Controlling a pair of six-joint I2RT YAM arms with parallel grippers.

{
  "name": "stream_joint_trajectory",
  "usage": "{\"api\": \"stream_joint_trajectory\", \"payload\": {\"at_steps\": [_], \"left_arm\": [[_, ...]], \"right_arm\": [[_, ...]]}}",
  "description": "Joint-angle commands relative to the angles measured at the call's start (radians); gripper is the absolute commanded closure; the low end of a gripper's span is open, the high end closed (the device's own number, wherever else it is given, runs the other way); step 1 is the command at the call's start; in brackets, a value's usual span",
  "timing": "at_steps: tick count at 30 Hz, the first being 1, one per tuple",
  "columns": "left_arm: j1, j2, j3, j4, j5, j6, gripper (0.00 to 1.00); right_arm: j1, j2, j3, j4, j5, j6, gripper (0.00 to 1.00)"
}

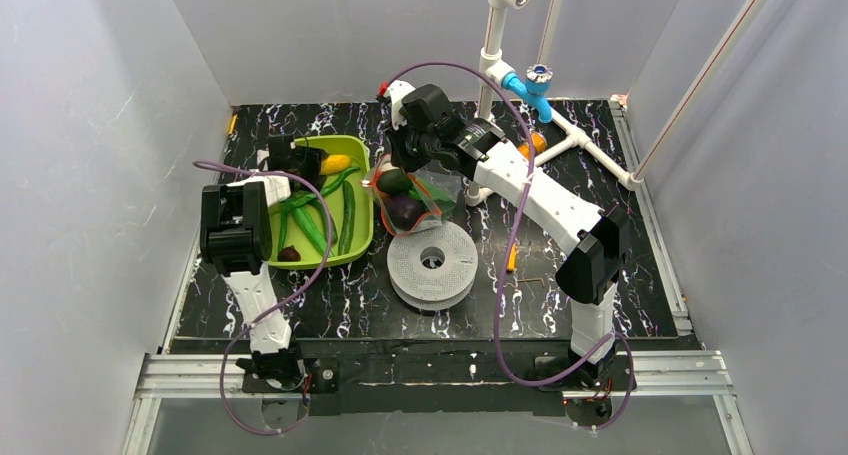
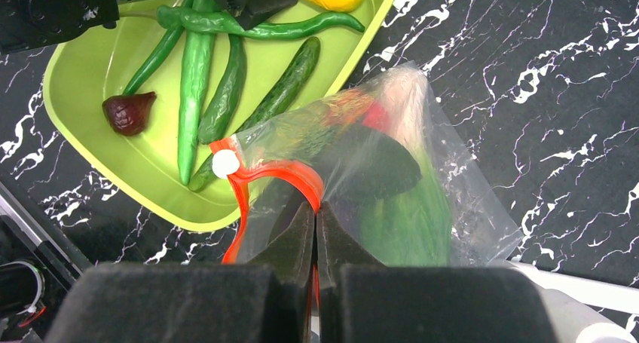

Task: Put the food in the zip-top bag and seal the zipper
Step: Pick up the fake fruit from the bin, then place the fake fruit in the bin.

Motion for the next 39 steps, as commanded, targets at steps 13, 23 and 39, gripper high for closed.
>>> {"api": "stream_joint_trajectory", "payload": {"at_steps": [13, 23, 39], "left_arm": [[0.017, -0.315, -0.061, -0.138, 0.006, 0.351, 0.87], [0.026, -0.844, -0.35, -0.2, 0.45, 0.557, 0.92], [-0.302, -1.273, -0.616, 0.002, 0.427, 0.451, 0.89]], "right_arm": [[0.007, -0.063, 0.004, 0.052, 0.007, 0.003, 0.99], [0.007, -0.063, -0.013, 0.077, 0.012, 0.003, 0.99], [0.007, -0.051, -0.001, 0.095, -0.095, 0.111, 0.99]]}}
